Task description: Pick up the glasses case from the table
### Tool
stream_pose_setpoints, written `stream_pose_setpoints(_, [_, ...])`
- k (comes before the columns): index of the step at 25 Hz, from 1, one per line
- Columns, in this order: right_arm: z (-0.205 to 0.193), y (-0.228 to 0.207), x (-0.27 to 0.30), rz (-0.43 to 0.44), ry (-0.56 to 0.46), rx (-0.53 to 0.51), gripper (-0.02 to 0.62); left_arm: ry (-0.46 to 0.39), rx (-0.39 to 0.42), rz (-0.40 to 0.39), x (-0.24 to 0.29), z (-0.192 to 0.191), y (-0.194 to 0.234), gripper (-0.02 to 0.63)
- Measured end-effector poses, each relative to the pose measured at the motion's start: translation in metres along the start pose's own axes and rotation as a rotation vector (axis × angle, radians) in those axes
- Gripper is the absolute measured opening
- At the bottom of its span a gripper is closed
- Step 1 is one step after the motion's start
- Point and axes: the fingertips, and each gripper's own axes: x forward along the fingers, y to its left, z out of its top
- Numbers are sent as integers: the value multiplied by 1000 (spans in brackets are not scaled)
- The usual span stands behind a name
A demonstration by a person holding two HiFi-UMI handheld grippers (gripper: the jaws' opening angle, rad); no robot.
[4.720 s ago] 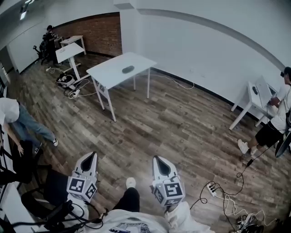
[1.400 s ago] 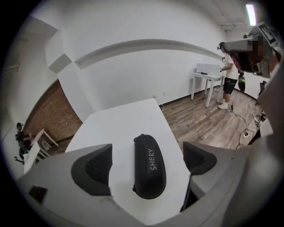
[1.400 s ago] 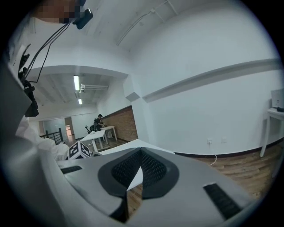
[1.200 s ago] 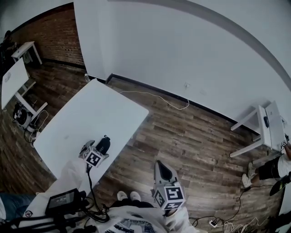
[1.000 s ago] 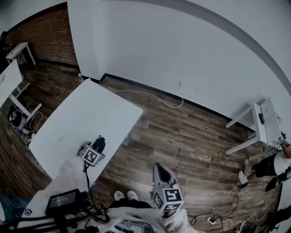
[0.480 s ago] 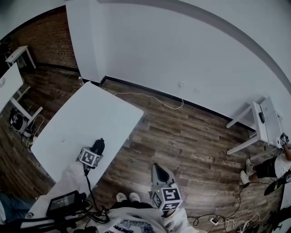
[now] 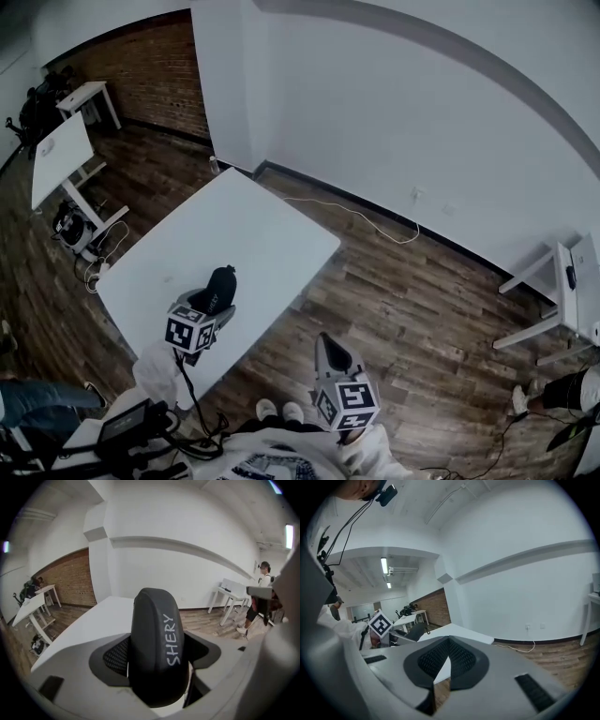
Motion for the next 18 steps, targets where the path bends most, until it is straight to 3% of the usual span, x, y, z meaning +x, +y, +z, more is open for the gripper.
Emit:
stream_pose_setpoints(10, [27, 63, 36, 163, -51, -22, -2, -345, -143, -5, -144, 74, -17, 368])
stream_pose_setpoints(18, [46, 92, 49, 246, -72, -47, -2, -488, -181, 42, -202, 92, -19, 368])
